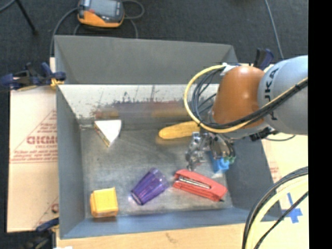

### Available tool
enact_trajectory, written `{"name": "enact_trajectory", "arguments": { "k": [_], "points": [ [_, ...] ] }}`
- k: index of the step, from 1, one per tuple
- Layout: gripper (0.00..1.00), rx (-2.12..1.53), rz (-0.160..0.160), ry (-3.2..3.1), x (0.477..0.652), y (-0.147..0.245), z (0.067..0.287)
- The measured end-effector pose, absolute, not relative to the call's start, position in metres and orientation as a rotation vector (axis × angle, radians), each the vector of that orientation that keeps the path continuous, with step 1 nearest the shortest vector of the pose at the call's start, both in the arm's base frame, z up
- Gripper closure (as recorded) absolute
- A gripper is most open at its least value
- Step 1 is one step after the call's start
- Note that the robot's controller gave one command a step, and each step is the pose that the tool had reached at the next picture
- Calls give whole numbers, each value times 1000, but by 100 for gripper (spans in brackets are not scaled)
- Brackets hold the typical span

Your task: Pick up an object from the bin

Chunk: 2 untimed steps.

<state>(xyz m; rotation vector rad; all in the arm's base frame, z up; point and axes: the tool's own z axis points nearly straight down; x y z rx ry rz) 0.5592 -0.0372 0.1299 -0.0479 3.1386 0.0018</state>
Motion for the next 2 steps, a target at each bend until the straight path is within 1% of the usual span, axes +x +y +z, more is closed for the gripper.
{"name": "enact_trajectory", "arguments": {
  "k": [1, 2],
  "points": [
    [100, -190, -1, 3130, 564, -43, 150],
    [0, 169, 0, 3137, 526, -51, 120]
  ]
}}
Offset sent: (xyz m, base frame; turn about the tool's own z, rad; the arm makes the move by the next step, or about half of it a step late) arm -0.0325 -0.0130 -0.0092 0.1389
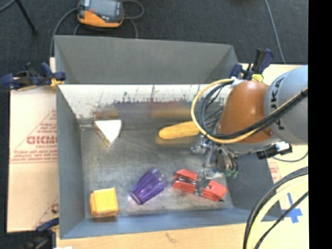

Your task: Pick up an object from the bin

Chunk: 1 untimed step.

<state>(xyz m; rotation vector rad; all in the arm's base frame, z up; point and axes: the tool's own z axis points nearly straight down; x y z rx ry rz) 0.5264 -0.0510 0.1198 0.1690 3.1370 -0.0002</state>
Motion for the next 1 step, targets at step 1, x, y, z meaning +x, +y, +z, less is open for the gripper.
{"name": "enact_trajectory", "arguments": {
  "k": [1],
  "points": [
    [0, 166, -1, 3134, 528, -51, 121]
  ]
}}
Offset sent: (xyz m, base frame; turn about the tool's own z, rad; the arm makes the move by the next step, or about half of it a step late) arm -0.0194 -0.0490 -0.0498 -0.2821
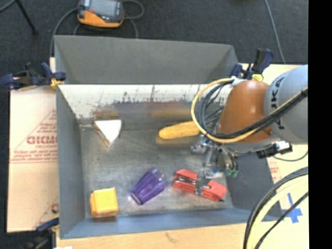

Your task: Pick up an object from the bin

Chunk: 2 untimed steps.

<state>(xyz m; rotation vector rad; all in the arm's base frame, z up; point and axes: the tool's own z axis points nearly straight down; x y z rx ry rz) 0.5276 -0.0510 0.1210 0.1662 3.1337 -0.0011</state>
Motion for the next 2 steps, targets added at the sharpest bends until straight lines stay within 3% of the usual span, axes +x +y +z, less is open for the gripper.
{"name": "enact_trajectory", "arguments": {
  "k": [1, 2],
  "points": [
    [100, -272, 4, 3123, 511, -98, 76],
    [100, -273, 4, 3123, 511, -98, 76]
  ]
}}
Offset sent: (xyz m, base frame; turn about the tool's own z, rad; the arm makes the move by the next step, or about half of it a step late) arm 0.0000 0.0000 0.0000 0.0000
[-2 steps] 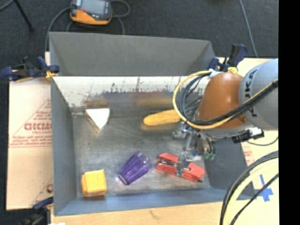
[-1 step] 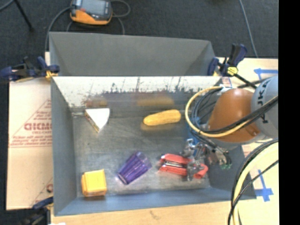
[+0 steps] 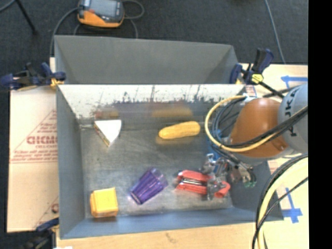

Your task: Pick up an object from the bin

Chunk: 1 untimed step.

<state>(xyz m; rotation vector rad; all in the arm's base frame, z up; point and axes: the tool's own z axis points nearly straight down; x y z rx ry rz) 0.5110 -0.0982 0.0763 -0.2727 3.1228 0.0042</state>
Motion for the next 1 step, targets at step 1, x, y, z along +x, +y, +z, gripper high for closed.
{"name": "enact_trajectory", "arguments": {
  "k": [1],
  "points": [
    [100, -240, 5, 3137, 509, -99, 111]
  ]
}}
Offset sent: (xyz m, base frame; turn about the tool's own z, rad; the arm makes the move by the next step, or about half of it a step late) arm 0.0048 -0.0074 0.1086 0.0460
